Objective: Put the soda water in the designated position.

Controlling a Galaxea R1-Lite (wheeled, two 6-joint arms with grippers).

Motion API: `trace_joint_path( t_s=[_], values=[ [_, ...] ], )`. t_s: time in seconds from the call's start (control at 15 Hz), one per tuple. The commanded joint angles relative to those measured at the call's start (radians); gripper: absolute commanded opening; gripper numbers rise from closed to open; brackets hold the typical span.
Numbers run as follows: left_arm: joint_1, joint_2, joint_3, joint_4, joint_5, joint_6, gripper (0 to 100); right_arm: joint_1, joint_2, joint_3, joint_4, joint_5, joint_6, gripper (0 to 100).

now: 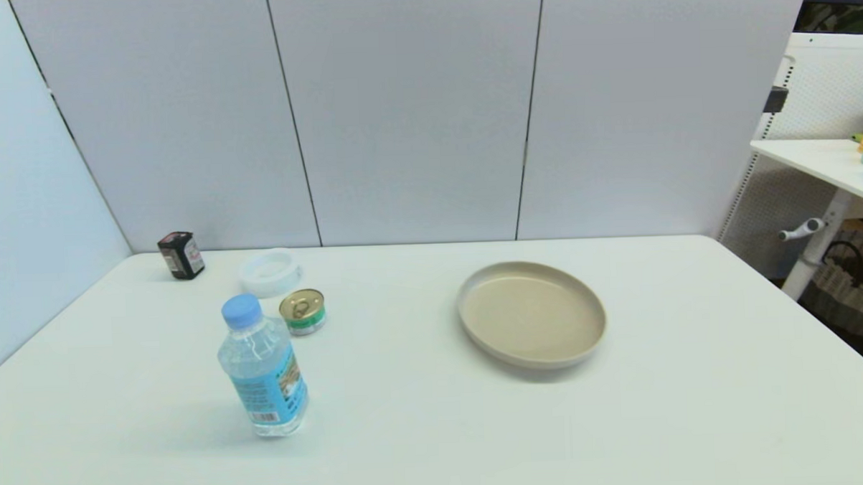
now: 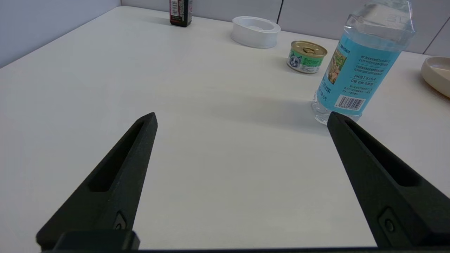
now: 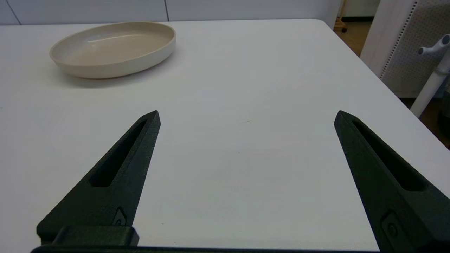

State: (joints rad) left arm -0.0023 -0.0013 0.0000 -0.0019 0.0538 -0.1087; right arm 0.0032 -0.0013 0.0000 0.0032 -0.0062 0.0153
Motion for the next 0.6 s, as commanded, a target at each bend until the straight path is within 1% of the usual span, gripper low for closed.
trace_joint_path(
  t_s=[0.07, 0.2, 0.33, 0.6],
  values=[
    [0.001, 0.0, 0.002, 0.002, 0.0, 0.024, 100, 0.001, 0.001, 0.002, 0.0, 0.0, 0.0, 100],
    [0.001, 0.0, 0.0, 0.002, -0.02, 0.121, 100, 0.0, 0.001, 0.002, 0.0, 0.0, 0.0, 100],
    [0.001, 0.0, 0.0, -0.006, -0.078, 0.261, 100, 0.0, 0.001, 0.002, 0.0, 0.0, 0.0, 100],
    [-0.001, 0.0, 0.002, -0.006, -0.074, 0.241, 100, 0.0, 0.001, 0.002, 0.0, 0.0, 0.0, 100]
  ],
)
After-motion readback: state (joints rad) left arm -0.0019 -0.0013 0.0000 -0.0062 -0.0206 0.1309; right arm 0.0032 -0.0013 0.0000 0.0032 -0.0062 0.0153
